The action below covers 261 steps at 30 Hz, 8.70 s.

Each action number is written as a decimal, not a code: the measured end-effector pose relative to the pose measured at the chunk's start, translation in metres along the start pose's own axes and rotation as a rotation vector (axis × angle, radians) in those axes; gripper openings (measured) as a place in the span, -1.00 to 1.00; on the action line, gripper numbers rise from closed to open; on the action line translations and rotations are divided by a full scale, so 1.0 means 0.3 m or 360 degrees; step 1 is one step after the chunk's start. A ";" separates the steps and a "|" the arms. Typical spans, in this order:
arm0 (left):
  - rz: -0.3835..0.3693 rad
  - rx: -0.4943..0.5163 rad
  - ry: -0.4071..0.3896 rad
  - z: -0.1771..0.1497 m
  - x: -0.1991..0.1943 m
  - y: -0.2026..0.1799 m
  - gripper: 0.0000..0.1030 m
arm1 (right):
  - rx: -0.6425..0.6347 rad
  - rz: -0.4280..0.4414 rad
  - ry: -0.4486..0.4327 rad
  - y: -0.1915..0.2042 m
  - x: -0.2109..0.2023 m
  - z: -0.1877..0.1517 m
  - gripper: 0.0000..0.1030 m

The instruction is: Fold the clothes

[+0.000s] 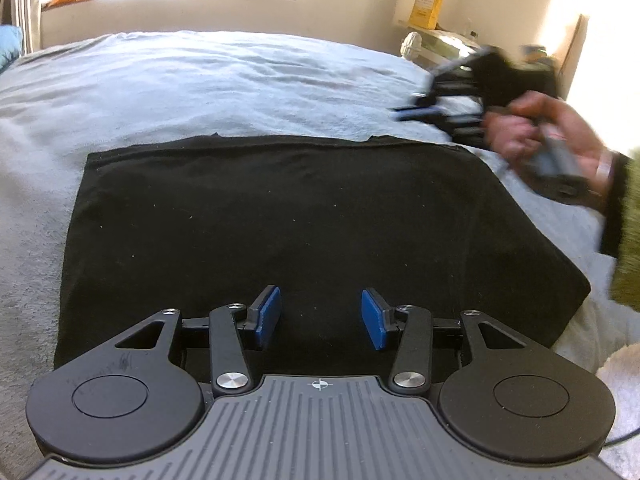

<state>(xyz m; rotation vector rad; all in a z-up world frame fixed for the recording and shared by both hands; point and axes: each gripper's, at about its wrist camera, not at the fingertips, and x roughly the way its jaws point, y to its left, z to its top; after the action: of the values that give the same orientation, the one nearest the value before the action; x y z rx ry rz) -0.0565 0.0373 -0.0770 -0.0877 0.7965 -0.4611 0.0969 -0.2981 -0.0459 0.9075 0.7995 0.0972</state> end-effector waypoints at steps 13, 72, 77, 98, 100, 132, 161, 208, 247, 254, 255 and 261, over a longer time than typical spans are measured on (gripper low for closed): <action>0.0025 -0.0017 0.0008 0.012 0.018 0.001 -0.08 | 0.0364 -0.0342 -0.0343 -0.330 -0.178 0.157 -0.87; 0.0155 -0.0070 0.0164 -0.183 -0.274 0.113 0.27 | -0.0091 0.0336 0.0453 0.209 -0.275 -0.654 -0.52; 0.0168 -0.0047 0.0116 -0.167 -0.300 0.113 0.34 | -0.0063 0.0164 0.0490 0.151 -0.272 -0.675 -0.51; 0.0418 -0.0144 0.0044 -0.050 -0.244 0.021 1.00 | -0.0313 -0.0250 0.0305 0.123 -0.361 -0.695 -0.44; 0.0439 -0.0208 0.0061 -0.039 -0.243 0.028 1.00 | -0.0308 -0.0255 0.0314 0.124 -0.355 -0.697 -0.43; 0.0426 -0.0244 0.0067 -0.034 -0.257 0.014 1.00 | -0.0374 -0.0305 0.0347 0.138 -0.325 -0.721 -0.30; 0.0536 -0.0221 0.0061 -0.023 -0.242 0.033 1.00 | -0.0817 -0.0638 0.0041 0.226 -0.361 -0.719 1.00; 0.0603 -0.0049 0.0168 0.025 -0.075 0.006 1.00 | -0.0983 -0.0823 -0.0069 0.209 -0.337 -0.660 1.00; 0.0676 -0.0159 0.0390 0.070 -0.005 0.025 0.97 | -0.0916 -0.0742 -0.0019 0.157 -0.293 -0.660 0.55; 0.0674 -0.0181 0.0406 0.070 -0.006 0.031 0.97 | -0.0915 -0.0739 -0.0012 0.155 -0.289 -0.660 0.53; 0.0674 -0.0183 0.0408 0.070 -0.006 0.032 0.97 | -0.0913 -0.0740 -0.0012 0.155 -0.288 -0.660 0.53; 0.0678 -0.0192 0.0417 0.068 -0.004 0.033 0.97 | -0.0902 -0.0741 -0.0012 0.151 -0.288 -0.662 0.50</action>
<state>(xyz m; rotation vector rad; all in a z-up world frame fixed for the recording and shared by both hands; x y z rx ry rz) -0.0392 0.0447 -0.0645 0.0321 1.0700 -0.0192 -0.0840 -0.1711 -0.0331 0.1764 0.8952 -0.0869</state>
